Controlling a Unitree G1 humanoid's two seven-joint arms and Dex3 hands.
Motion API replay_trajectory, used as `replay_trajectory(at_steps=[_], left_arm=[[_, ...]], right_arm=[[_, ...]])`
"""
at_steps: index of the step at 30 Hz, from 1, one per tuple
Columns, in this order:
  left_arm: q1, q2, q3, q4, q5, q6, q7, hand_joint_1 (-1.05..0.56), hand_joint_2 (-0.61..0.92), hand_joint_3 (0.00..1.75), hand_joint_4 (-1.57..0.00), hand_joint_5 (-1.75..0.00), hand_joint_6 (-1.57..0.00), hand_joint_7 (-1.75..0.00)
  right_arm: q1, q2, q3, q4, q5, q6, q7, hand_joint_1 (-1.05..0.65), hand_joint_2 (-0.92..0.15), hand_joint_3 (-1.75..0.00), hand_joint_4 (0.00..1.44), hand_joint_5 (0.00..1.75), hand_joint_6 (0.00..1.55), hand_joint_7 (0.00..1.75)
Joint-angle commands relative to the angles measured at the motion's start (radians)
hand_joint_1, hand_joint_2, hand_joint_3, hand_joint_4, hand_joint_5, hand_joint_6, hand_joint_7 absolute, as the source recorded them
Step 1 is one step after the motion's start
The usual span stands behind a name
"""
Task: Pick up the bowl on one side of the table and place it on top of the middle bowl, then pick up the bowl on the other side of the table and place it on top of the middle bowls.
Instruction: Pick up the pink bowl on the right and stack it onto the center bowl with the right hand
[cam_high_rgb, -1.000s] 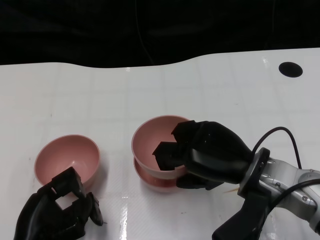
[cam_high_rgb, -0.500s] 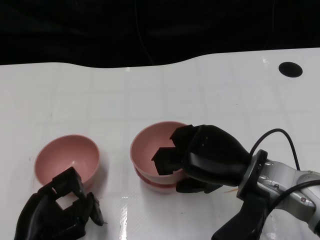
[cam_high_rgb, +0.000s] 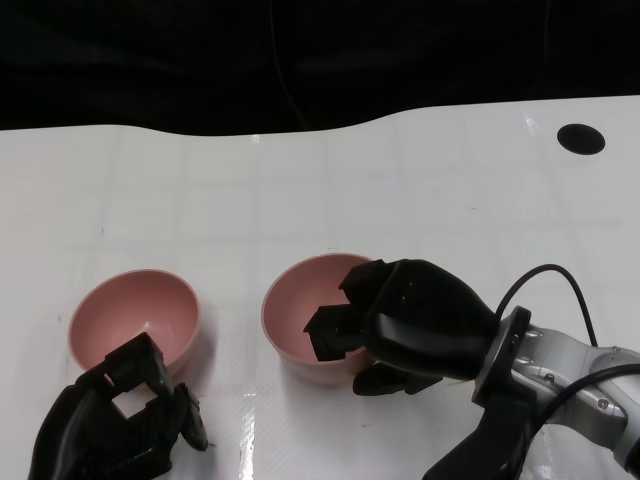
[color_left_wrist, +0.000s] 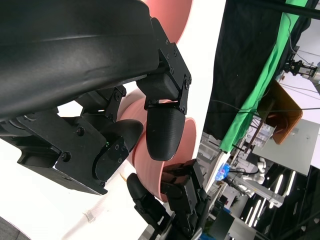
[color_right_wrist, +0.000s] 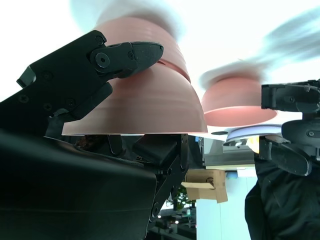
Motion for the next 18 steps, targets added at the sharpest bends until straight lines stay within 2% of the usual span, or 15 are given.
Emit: replay_trajectory(at_steps=[1,16,18], left_arm=[[0.008,0.006,0.003,-0.013,0.007,-0.005,0.015,-0.05,0.57,1.23,-0.81,-1.75,-0.73,-1.66],[0.006,0.004,-0.001,-0.005,0.006,-0.016,0.011,-0.03,0.58,1.24,-0.83,-1.75,-0.75,-1.65],[0.003,0.004,0.0,0.0,0.001,-0.017,0.007,-0.03,0.58,1.25,-0.83,-1.75,-0.75,-1.65]], right_arm=[[-0.023,-0.001,0.004,0.013,0.007,-0.006,-0.003,-0.21,-0.78,-0.39,0.86,1.75,0.78,1.21],[-0.034,0.004,0.021,0.051,-0.003,-0.014,-0.034,-0.21,-0.8,-0.37,0.85,1.75,0.8,1.16],[-0.036,0.008,0.023,0.06,-0.005,-0.018,-0.049,-0.2,-0.78,-0.36,0.86,1.75,0.79,1.24]])
